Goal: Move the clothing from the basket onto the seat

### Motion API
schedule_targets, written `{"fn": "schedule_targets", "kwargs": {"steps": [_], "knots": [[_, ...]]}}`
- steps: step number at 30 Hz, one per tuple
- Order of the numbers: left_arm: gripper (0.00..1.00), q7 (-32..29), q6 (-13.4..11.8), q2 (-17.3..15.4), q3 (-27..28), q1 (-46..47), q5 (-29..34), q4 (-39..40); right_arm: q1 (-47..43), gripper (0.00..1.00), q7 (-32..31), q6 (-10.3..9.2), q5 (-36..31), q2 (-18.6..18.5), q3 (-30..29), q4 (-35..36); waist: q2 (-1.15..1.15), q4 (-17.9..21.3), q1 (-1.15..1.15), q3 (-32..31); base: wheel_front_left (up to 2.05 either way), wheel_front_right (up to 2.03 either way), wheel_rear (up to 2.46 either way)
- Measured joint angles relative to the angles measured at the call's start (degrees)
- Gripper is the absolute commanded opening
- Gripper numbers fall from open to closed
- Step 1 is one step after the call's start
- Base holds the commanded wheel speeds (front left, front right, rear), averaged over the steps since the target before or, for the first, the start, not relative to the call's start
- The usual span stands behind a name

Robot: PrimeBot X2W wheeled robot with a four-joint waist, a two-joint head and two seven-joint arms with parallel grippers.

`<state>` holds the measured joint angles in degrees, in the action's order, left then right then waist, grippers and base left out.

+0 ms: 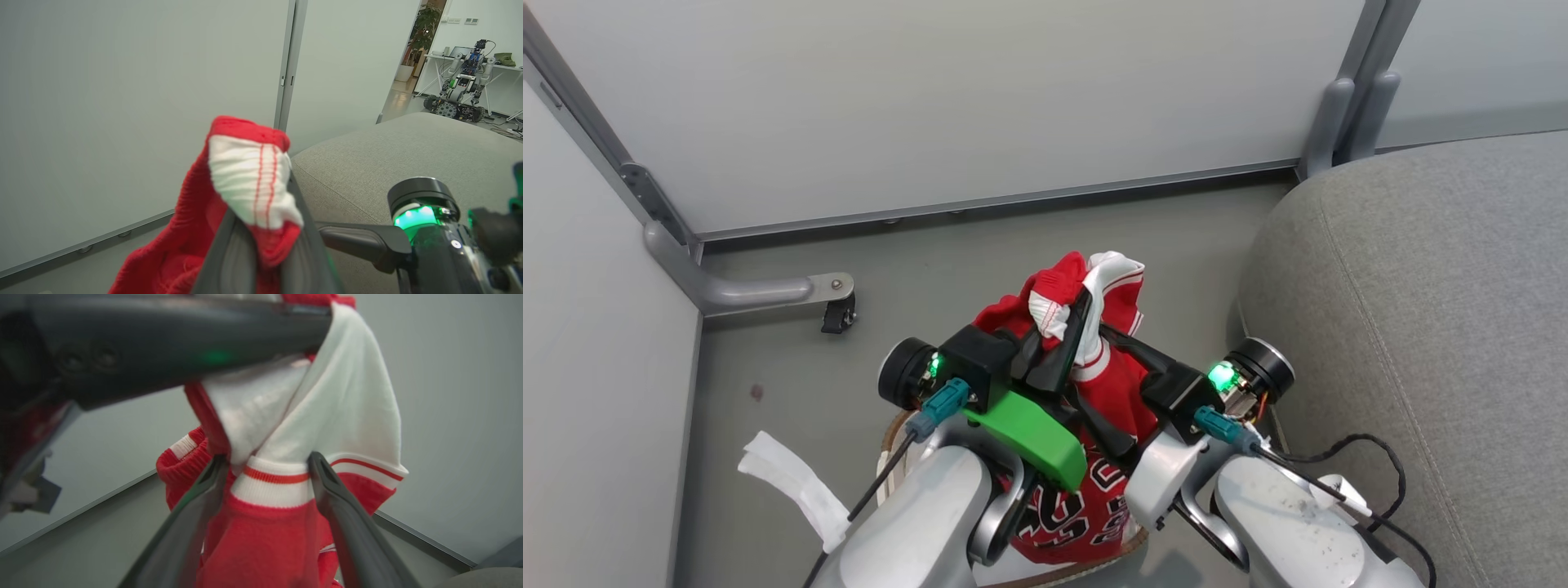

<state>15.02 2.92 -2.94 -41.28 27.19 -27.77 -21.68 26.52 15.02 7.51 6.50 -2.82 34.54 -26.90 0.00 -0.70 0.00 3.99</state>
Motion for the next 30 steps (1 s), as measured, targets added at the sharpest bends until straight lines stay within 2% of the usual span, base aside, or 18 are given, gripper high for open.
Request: {"fn": "schedule_targets", "kwargs": {"steps": [11,30], "knots": [[0.0,0.0,-0.9,0.0,-4.4,2.0,-2.0,1.4,0.8,1.0,0.1,0.0,-1.7,0.0,-1.2,-3.3,0.0,-1.4,0.0,0.8,0.0,0.0,0.0],[0.0,0.0,-2.0,-0.1,-12.4,8.2,-5.6,5.6,5.0,0.98,0.1,0.0,-3.2,0.0,-4.0,-8.2,0.0,-7.1,0.0,5.5,0.0,0.0,0.0]]}}
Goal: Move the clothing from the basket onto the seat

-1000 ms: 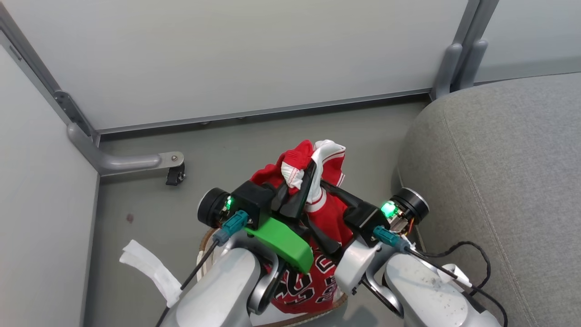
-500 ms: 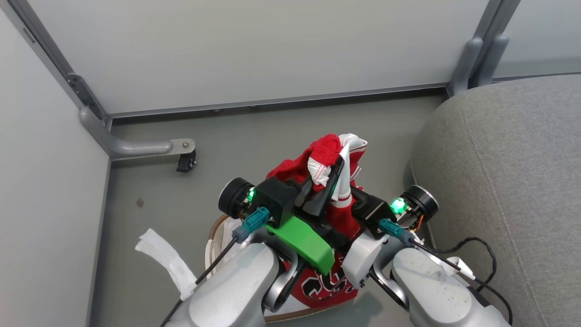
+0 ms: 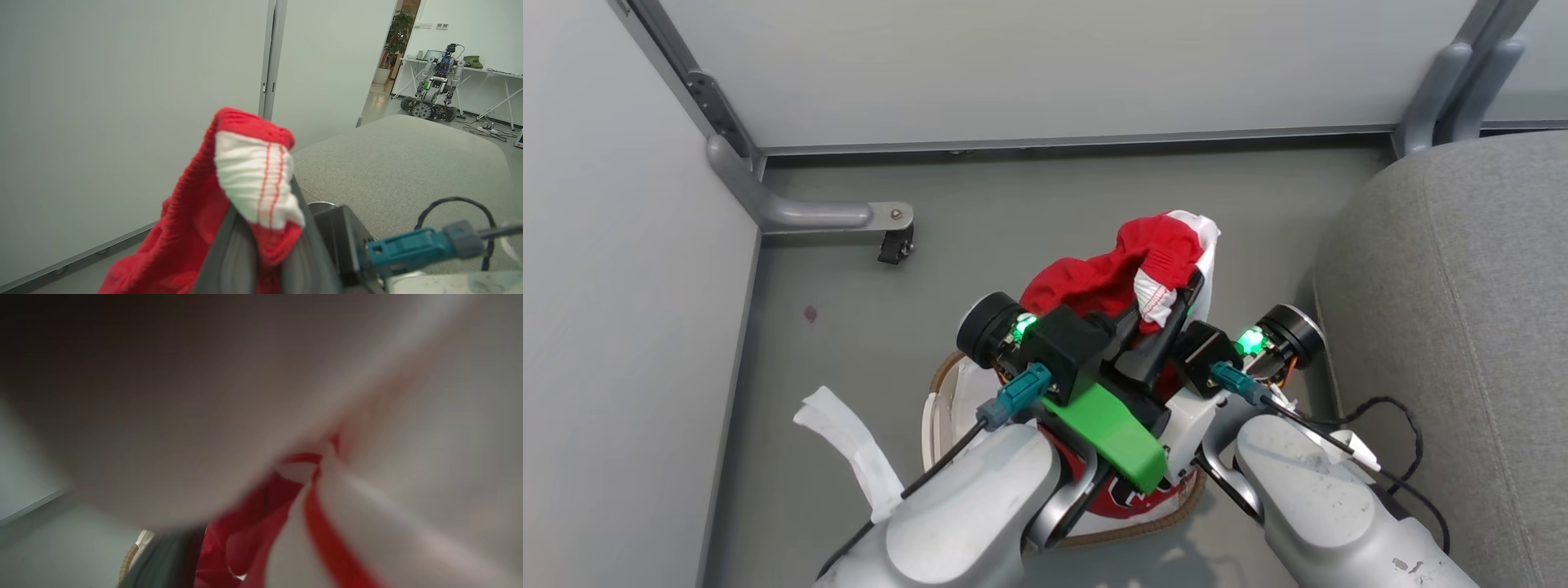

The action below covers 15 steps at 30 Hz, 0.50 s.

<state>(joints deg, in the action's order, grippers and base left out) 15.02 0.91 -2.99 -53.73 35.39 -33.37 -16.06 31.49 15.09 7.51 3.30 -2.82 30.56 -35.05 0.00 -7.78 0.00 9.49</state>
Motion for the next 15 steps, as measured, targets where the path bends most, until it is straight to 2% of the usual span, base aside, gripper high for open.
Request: {"fn": "schedule_targets", "kwargs": {"steps": [1,2,3,15], "knots": [[0.0,0.0,-0.2,0.0,-0.3,0.2,-0.2,0.3,0.4,0.78,0.0,0.0,0.0,0.0,0.3,-0.2,0.0,-0.3,0.0,0.3,0.0,0.0,0.0],[0.0,0.0,-0.3,0.0,-0.5,0.5,-0.4,0.5,0.8,0.34,0.0,0.0,0.2,0.1,0.4,-0.6,0.0,-0.6,0.0,0.5,0.0,0.0,0.0],[0.0,0.0,-0.3,0.0,-0.6,0.8,-0.6,0.7,1.2,0.0,0.0,0.0,0.8,0.0,0.5,-0.8,0.0,-0.9,0.0,0.8,0.0,0.0,0.0],[0.0,0.0,-0.9,0.0,1.7,1.9,-0.7,-0.2,2.5,0.0,0.0,0.0,2.0,0.0,-0.5,-2.1,0.0,-1.5,0.0,2.7,0.0,0.0,0.0]]}}
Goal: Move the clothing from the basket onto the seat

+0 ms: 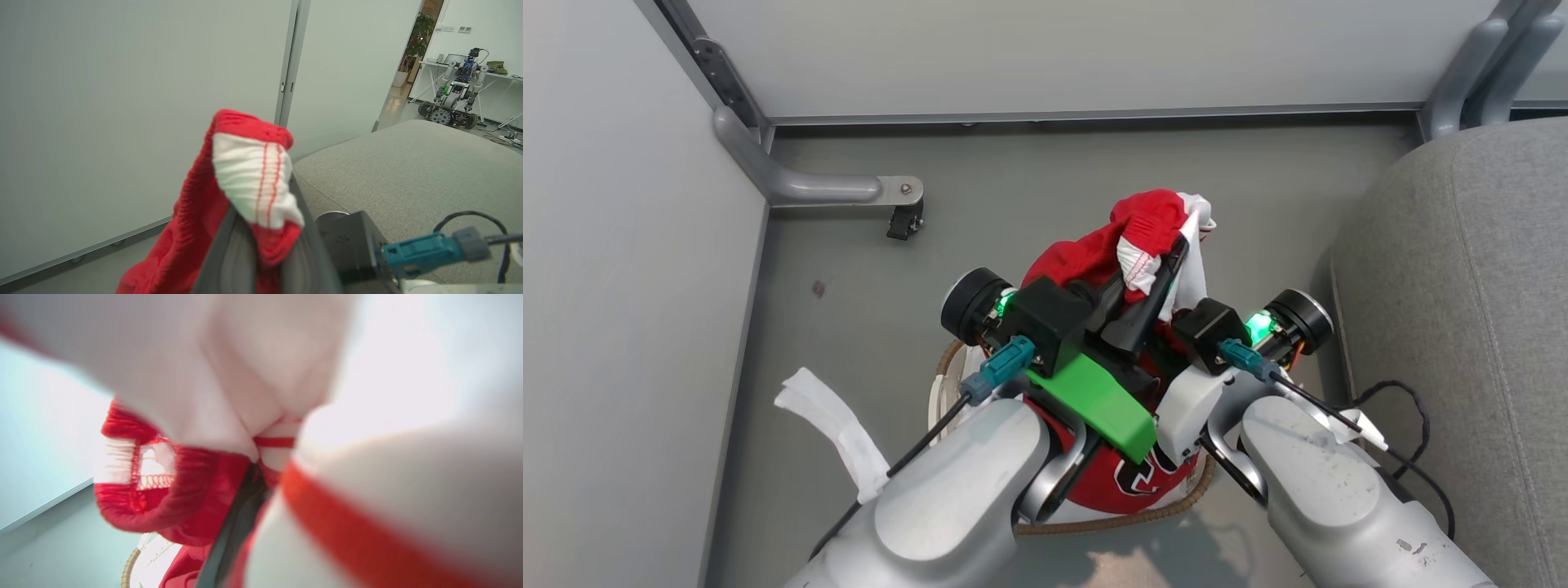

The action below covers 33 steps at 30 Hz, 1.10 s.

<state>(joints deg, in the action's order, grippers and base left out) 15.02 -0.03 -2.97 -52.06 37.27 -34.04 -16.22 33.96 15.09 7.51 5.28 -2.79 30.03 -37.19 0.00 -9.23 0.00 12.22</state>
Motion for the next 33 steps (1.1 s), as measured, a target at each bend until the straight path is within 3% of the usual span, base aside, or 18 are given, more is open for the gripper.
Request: {"fn": "schedule_targets", "kwargs": {"steps": [3,4,5,6,7,21,33], "knots": [[0.0,0.0,0.0,0.0,1.0,0.0,0.7,-0.9,-0.2,0.0,0.0,0.0,0.2,0.0,-0.9,0.4,0.0,0.6,0.0,0.0,0.0,0.0,0.0],[0.16,0.0,0.0,0.0,1.5,0.0,1.0,-1.3,-0.6,0.0,0.0,0.0,0.3,0.0,-1.2,1.1,0.0,0.9,0.0,-0.1,0.0,0.0,0.0],[0.42,0.0,-0.1,0.1,2.1,0.0,1.5,-1.8,-1.1,0.0,0.0,0.0,0.3,0.0,-1.6,2.1,0.0,1.1,0.0,-0.1,0.0,0.0,0.0],[0.85,0.1,-0.1,0.1,2.4,-0.1,2.1,-2.4,-1.6,0.0,0.0,0.0,0.4,0.0,-2.0,2.9,0.0,1.4,0.0,-0.2,0.0,0.0,0.0],[1.0,0.1,-0.1,0.1,3.2,-0.3,2.3,-3.0,-2.2,0.0,0.0,0.0,0.4,0.0,-2.3,3.7,0.0,1.7,0.0,-0.3,0.0,0.0,0.0],[1.0,0.2,2.3,-0.5,15.3,-7.0,9.1,-11.3,-8.7,0.0,0.0,0.0,1.8,0.0,-5.6,12.8,0.0,9.0,0.0,-2.0,0.0,0.0,0.0],[1.0,0.2,5.1,-1.1,22.3,-12.2,13.5,-13.3,-13.8,0.0,0.0,0.01,1.7,-0.1,-12.8,17.6,0.0,19.2,0.0,-3.1,0.0,0.0,0.0]]}}
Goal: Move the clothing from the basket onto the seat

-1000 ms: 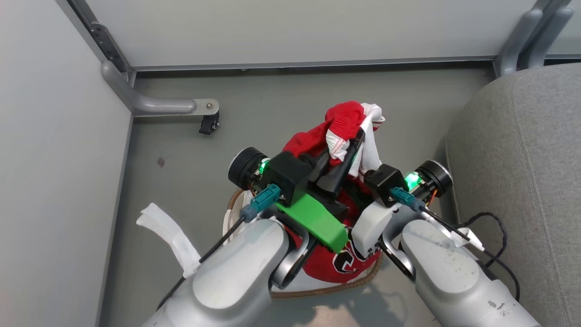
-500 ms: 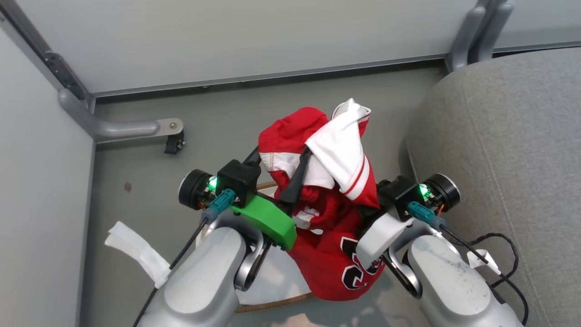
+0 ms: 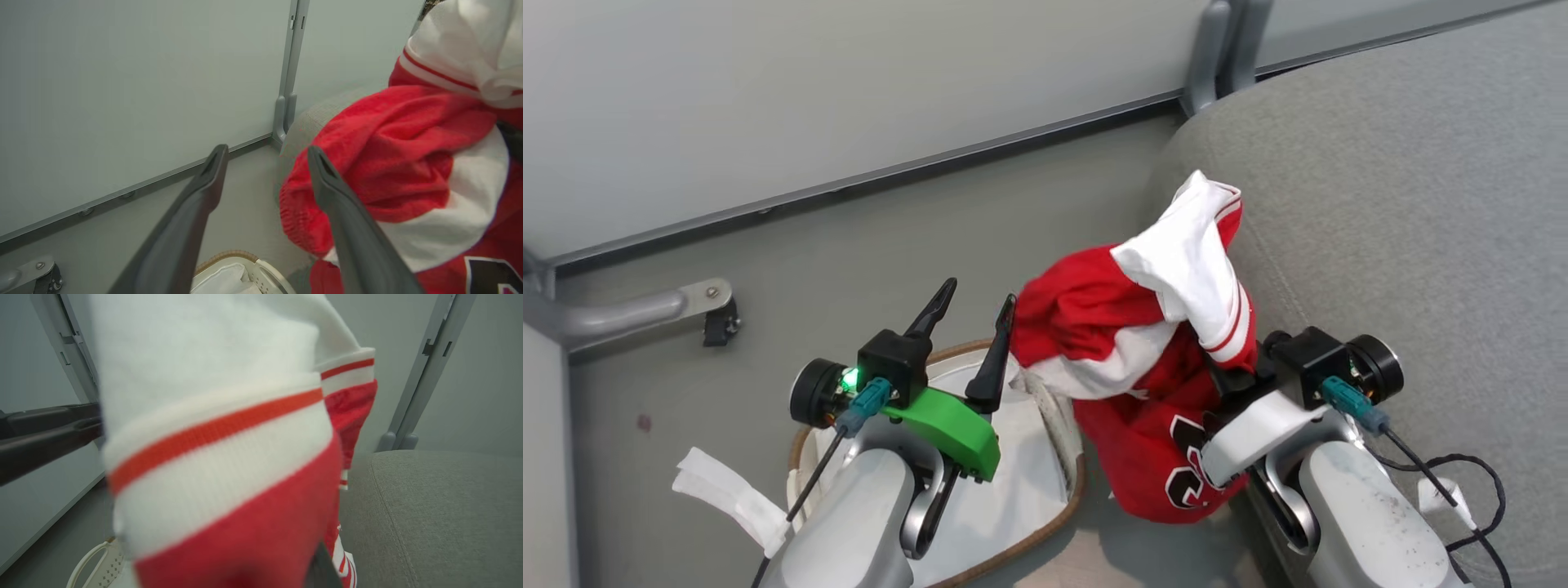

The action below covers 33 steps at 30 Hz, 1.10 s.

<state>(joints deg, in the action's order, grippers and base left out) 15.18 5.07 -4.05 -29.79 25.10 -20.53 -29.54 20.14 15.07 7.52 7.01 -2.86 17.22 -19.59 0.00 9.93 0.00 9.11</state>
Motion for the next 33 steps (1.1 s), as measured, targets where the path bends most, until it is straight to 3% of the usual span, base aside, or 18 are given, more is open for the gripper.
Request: {"fn": "schedule_targets", "kwargs": {"steps": [13,22,28,33], "knots": [[1.0,0.0,1.0,0.6,4.9,-2.9,3.8,-0.1,-1.9,0.0,0.0,0.0,2.7,-0.1,-5.1,5.2,0.0,13.1,0.0,-0.1,0.0,0.0,0.0],[1.0,0.0,2.0,1.1,2.7,-1.1,5.1,-1.3,-2.0,0.0,0.0,0.0,-0.8,-0.1,-12.8,10.1,0.0,19.6,0.0,2.4,0.0,0.0,0.0],[1.0,0.0,2.1,1.1,1.9,-0.4,6.2,-0.6,5.9,0.0,0.0,0.01,-3.9,-0.7,-13.7,11.3,0.0,20.5,0.0,6.1,0.0,0.0,0.0],[1.0,0.0,2.2,0.0,2.1,0.5,7.2,0.3,19.7,0.0,0.0,0.01,-6.0,-5.0,-12.6,9.9,0.0,20.7,0.0,9.7,0.0,0.0,0.0]]}}
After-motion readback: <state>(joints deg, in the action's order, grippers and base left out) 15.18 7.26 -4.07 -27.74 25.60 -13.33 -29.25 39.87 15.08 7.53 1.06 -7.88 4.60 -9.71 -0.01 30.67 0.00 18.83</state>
